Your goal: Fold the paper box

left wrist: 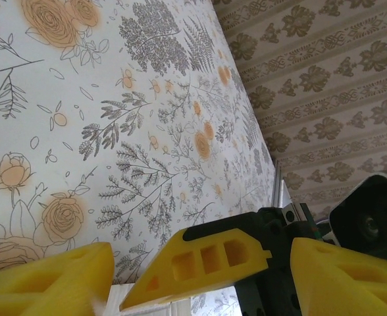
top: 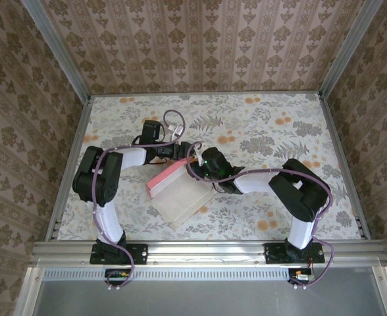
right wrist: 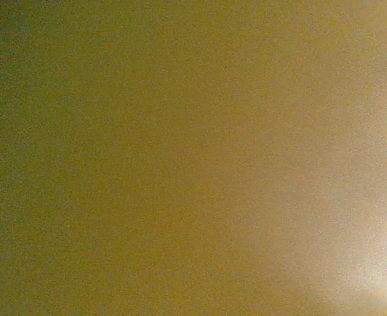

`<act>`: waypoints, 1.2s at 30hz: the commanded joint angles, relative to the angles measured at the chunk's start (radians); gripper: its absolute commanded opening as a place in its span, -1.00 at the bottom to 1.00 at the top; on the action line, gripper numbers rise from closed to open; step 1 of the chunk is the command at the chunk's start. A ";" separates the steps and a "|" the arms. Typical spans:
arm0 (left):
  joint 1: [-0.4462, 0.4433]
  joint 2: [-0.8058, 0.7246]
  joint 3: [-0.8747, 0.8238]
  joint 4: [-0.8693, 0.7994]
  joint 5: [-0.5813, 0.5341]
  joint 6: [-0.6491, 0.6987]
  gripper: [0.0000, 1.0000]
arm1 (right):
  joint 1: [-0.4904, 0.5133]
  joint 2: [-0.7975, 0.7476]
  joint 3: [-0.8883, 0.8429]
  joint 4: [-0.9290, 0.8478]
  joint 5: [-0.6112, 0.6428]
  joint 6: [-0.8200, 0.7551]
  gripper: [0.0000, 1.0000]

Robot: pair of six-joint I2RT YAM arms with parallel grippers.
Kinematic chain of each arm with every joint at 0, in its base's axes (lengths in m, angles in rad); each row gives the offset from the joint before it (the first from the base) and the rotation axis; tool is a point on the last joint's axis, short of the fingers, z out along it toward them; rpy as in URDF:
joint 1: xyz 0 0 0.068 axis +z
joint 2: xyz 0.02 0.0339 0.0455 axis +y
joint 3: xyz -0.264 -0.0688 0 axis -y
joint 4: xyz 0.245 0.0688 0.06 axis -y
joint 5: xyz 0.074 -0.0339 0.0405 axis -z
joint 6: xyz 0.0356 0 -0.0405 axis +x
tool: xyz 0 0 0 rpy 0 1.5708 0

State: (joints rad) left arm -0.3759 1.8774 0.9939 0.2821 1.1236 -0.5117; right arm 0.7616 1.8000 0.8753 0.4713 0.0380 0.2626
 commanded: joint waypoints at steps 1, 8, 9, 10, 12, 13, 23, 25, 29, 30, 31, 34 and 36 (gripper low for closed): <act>0.000 0.025 0.029 0.039 0.075 -0.044 0.41 | -0.009 0.008 0.037 -0.006 -0.018 -0.022 -0.25; -0.001 0.042 0.025 0.112 0.111 -0.114 0.40 | -0.010 0.024 0.057 -0.004 -0.008 -0.022 -0.34; -0.001 0.043 0.025 0.115 0.113 -0.119 0.40 | -0.011 0.028 0.061 -0.006 -0.004 -0.020 -0.37; -0.001 0.043 0.026 0.117 0.114 -0.122 0.40 | -0.011 0.032 0.062 -0.004 -0.001 -0.019 -0.39; -0.001 0.046 0.027 0.121 0.120 -0.132 0.40 | -0.011 0.037 0.063 -0.007 0.011 -0.016 -0.44; -0.001 0.047 0.027 0.124 0.121 -0.136 0.39 | -0.011 0.040 0.066 -0.015 0.025 -0.013 -0.48; -0.002 0.046 0.029 0.155 0.127 -0.169 0.38 | -0.004 0.040 0.071 -0.072 0.119 -0.024 -0.63; -0.005 0.044 0.026 0.154 0.127 -0.170 0.38 | 0.002 0.039 0.074 -0.086 0.156 -0.035 -0.65; -0.007 0.039 0.025 0.152 0.127 -0.171 0.38 | 0.016 0.039 0.086 -0.122 0.236 -0.039 -0.67; -0.007 0.039 0.026 0.149 0.126 -0.171 0.38 | 0.018 0.039 0.090 -0.131 0.248 -0.038 -0.67; -0.009 0.037 0.025 0.148 0.125 -0.170 0.38 | 0.019 0.041 0.094 -0.139 0.269 -0.034 -0.67; -0.016 0.034 0.028 0.136 0.124 -0.166 0.37 | 0.023 0.047 0.099 -0.154 0.315 -0.022 -0.68; -0.020 0.031 0.029 0.118 0.120 -0.156 0.37 | 0.025 0.047 0.100 -0.162 0.349 -0.008 -0.69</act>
State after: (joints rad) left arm -0.3790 1.9190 1.0042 0.4065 1.1782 -0.6605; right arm 0.7929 1.8198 0.9531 0.3740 0.2699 0.2382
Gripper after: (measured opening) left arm 0.687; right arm 0.158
